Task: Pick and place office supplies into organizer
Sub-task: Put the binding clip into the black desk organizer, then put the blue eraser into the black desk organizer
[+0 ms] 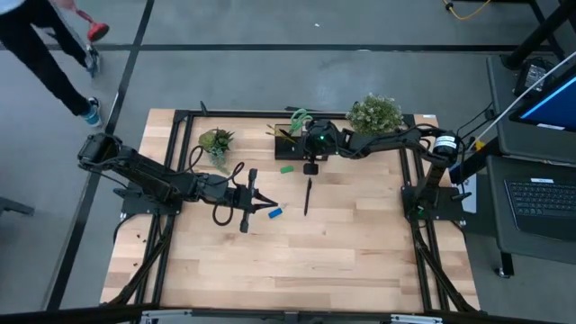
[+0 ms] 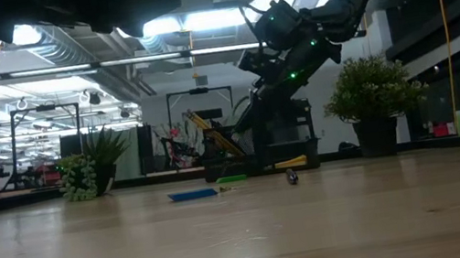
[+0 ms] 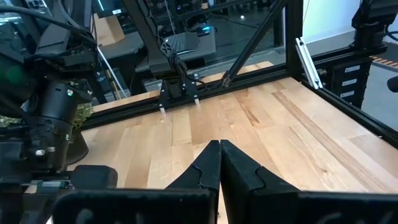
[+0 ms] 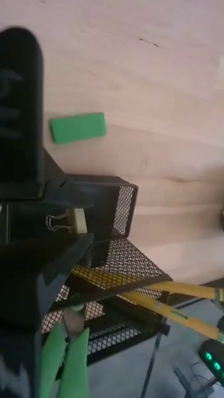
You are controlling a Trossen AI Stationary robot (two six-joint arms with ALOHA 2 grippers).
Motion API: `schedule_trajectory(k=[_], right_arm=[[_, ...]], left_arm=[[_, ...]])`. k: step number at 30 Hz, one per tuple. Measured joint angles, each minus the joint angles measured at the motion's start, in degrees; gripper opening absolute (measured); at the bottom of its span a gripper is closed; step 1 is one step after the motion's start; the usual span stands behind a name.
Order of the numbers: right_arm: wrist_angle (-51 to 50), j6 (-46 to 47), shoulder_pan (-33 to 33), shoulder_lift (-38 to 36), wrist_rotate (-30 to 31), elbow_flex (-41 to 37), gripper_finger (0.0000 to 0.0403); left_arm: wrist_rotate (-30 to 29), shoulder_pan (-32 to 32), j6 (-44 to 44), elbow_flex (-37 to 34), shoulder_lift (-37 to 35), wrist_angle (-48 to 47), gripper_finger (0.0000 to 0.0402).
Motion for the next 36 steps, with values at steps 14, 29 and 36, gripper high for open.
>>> schedule_trajectory(k=[14, 29, 36], right_arm=[[-0.04, 1.55, -0.15, 0.00, -0.13, 0.00, 0.0072], [0.34, 2.82, -0.15, -0.02, -0.09, -0.01, 0.0087], [-0.29, 3.02, -0.15, -0.46, 0.00, 0.77, 0.0087]], left_arm=[[0.00, 0.00, -0.17, 0.00, 0.00, 0.00, 0.0002], [0.01, 0.00, -0.17, 0.00, 0.00, 0.00, 0.0002], [0.02, 0.00, -0.17, 0.00, 0.00, 0.00, 0.0003]])
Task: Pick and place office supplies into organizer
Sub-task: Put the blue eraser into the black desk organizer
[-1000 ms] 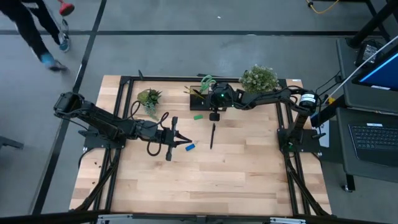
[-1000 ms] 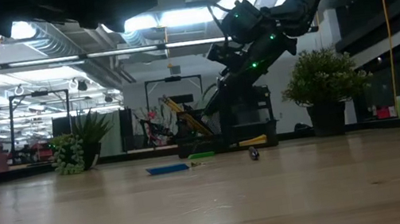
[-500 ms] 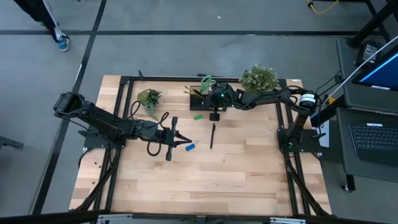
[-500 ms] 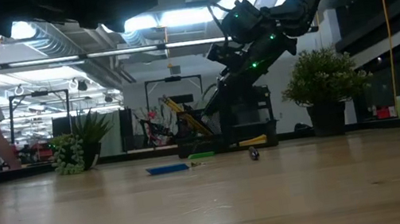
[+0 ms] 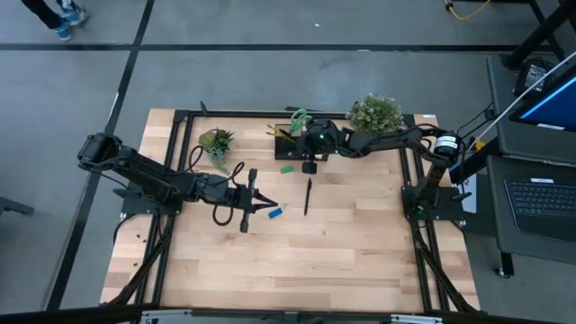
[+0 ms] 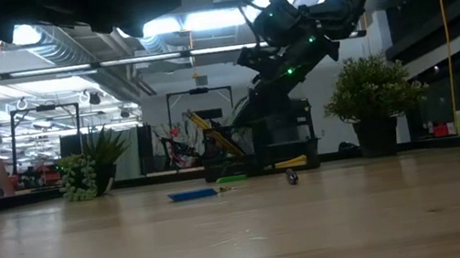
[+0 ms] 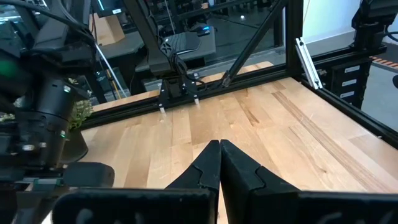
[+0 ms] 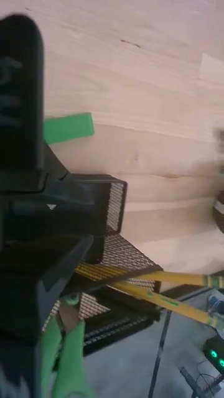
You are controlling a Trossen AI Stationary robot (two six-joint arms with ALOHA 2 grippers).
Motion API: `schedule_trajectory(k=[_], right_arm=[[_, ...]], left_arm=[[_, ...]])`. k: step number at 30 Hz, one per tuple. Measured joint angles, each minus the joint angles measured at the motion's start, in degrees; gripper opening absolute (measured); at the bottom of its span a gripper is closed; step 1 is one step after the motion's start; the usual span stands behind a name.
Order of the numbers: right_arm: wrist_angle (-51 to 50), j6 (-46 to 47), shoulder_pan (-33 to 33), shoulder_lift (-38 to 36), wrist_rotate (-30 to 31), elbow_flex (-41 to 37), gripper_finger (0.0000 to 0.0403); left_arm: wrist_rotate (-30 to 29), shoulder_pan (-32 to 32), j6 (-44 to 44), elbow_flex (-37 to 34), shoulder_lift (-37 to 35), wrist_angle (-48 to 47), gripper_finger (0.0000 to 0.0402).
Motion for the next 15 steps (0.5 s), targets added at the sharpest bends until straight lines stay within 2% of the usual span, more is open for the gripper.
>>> schedule_trajectory(k=[2, 7, 15], right_arm=[[-3.93, 0.02, 0.00, 0.00, 0.02, 2.21, 0.0076], [-20.05, 0.00, 0.02, 0.00, 0.02, 10.38, 0.0009], [-38.51, -0.13, 0.99, -0.21, 1.37, 21.55, 0.0004]], left_arm=[[-0.02, 0.00, 0.04, 0.00, 0.00, 0.00, 0.0002], [-0.29, 0.00, -2.03, 0.00, 0.00, -0.54, 0.0003], [-7.78, 0.10, -9.36, 0.00, 0.02, -8.53, 0.0003]])
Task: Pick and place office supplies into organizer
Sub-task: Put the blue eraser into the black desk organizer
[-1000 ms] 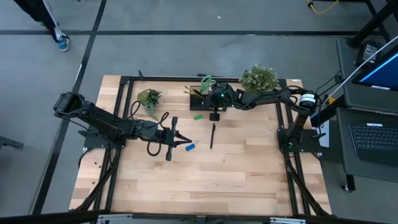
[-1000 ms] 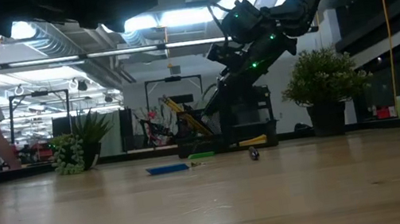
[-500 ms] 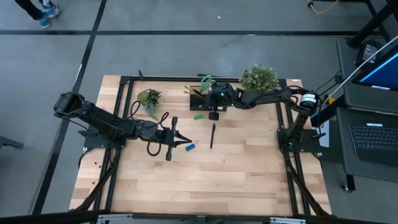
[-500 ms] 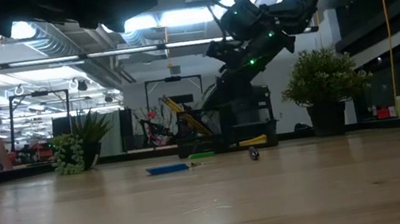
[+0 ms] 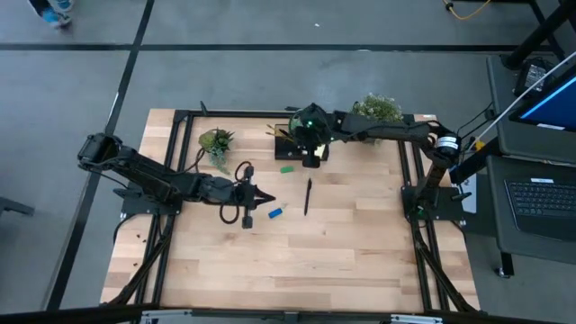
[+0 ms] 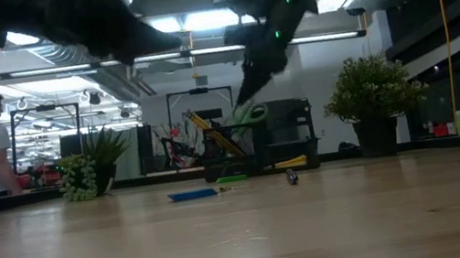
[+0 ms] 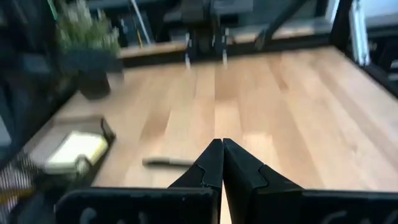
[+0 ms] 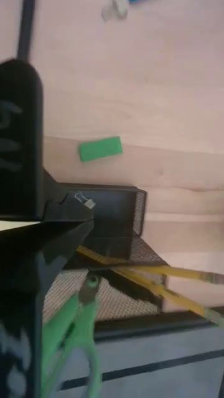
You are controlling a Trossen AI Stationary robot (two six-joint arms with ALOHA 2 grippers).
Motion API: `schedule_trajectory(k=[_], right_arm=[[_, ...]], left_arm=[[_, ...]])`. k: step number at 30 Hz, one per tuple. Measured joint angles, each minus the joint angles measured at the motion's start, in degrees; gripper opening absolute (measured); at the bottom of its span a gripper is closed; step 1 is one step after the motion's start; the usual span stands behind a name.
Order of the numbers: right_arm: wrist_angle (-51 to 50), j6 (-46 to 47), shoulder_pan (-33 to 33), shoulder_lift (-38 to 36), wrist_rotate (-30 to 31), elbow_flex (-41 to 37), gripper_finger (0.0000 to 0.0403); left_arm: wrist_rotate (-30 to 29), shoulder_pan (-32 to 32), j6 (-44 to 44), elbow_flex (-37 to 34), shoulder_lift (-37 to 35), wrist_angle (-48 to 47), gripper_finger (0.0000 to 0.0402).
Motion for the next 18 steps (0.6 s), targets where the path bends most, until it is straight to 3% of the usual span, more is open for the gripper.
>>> schedule_trajectory(k=[5, 11, 15, 18], right_arm=[[-7.78, -0.24, 0.62, -2.55, 0.50, 6.00, 0.0003], [-15.51, -1.53, 0.56, -10.34, 4.17, 9.22, 0.0002], [-15.50, 1.90, 0.64, -17.83, 3.66, 6.27, 0.0002], [-12.41, 4.93, 0.74, -23.59, 3.46, -1.00, 0.0001]], left_arm=[[-0.46, 0.05, -1.59, 0.00, 0.00, -4.63, 0.0003], [-6.59, 0.05, 1.14, 0.00, 0.02, -5.20, 0.0017], [-9.04, 0.16, 1.89, 0.00, 0.02, -5.81, 0.0030], [-9.38, 0.16, 1.88, 0.00, 0.02, -5.99, 0.0041]])
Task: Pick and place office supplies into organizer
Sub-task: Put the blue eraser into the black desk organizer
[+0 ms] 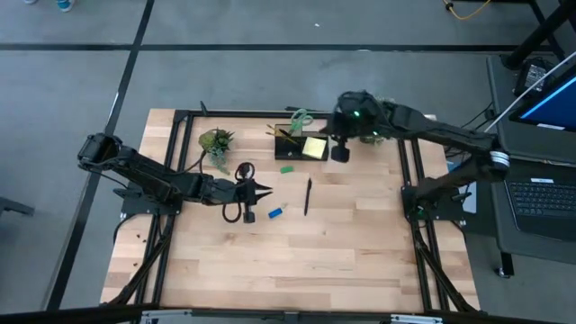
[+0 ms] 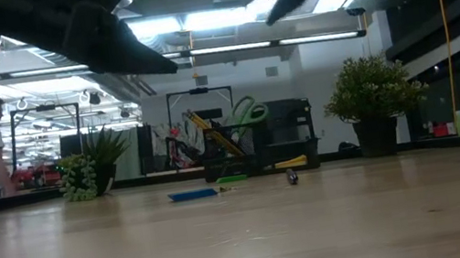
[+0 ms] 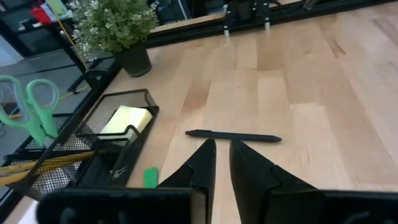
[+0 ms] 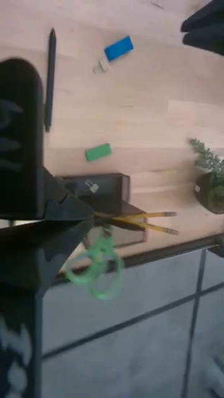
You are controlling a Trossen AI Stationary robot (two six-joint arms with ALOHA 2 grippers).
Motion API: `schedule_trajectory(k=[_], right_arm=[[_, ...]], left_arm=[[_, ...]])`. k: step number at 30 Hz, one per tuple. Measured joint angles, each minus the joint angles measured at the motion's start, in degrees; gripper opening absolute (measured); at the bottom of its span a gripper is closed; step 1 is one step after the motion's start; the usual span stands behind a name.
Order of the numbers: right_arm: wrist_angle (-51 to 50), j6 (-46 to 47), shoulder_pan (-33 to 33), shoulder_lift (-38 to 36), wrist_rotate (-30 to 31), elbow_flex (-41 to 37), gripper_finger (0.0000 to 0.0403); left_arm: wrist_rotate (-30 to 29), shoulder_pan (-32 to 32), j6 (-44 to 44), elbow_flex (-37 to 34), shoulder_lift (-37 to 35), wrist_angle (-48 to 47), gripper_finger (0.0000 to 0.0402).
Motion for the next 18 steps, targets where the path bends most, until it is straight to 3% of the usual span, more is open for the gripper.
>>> schedule_trajectory(k=[8, 11, 18], right_arm=[[22.78, 5.50, 2.39, -12.69, 0.00, -27.30, 0.0001], [28.24, 6.12, 3.98, -15.18, -0.31, -32.59, 0.0001], [34.85, 9.98, 7.81, -16.39, -7.39, -39.37, 0.0003]], left_arm=[[-0.02, 0.01, -5.79, 0.00, 0.01, -3.69, 0.0081], [-0.02, 0.00, -8.30, 0.00, 0.22, -4.17, 0.0092], [-0.42, 0.17, -12.07, 0.02, 1.49, -4.32, 0.0092]])
